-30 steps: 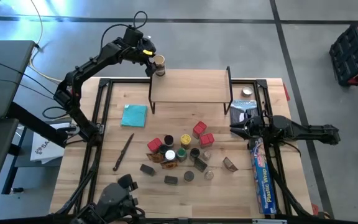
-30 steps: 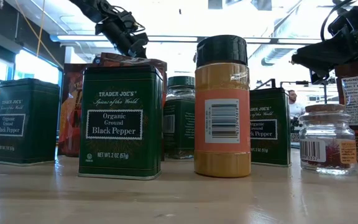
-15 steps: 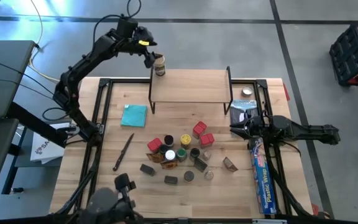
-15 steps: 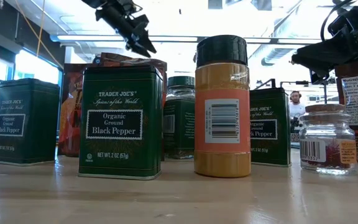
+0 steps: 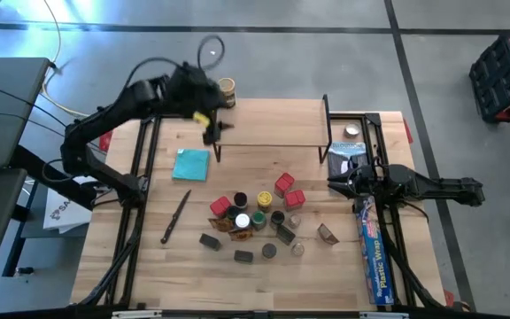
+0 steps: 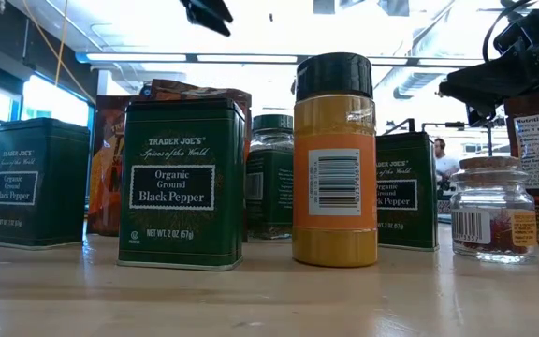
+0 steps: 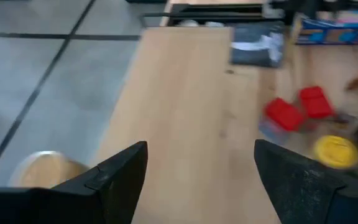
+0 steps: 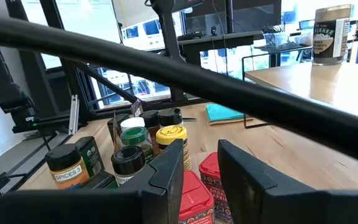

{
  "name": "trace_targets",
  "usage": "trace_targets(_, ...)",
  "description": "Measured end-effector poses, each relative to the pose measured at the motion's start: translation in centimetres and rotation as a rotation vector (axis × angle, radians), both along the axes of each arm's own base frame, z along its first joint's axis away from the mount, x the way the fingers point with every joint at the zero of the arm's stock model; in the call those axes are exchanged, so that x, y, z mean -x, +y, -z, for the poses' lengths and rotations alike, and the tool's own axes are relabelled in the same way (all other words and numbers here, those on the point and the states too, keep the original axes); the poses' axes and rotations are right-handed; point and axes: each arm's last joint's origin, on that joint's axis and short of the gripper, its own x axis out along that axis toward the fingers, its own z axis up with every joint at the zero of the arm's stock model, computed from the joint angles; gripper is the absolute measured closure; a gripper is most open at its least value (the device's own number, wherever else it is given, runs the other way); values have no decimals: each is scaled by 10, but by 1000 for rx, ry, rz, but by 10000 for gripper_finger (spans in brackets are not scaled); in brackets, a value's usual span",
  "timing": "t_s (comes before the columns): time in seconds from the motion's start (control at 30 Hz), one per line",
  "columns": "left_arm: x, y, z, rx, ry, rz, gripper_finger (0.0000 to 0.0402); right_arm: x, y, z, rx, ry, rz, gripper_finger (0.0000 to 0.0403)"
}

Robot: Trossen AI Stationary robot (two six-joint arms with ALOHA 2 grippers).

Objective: Shelf spices
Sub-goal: Put the black seasoning bottle on the shelf

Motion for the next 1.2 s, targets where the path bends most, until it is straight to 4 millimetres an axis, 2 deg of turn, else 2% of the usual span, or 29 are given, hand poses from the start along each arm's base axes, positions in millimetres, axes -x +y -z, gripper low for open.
trace_targets(0.13,-10,-39,17,15,24,23,123,0,0,0,0,0,0,308)
trace_targets(0.33,-20,-79,71,80,28,23,124,0,0,0,0,0,0,308)
trace_targets(0.5,-29,-102,125,102,65,101,124,0,0,0,0,0,0,308)
trace_targets(0.7,-36,-113,175,135,129,128,124,0,0,0,0,1,0,308)
trace_targets(0.9,-44,-118,188,254,147,206,111,0,0,0,0,0,0,308)
trace_targets(1.2,-52,-120,206,242,212,194,101,0,0,0,0,0,0,308)
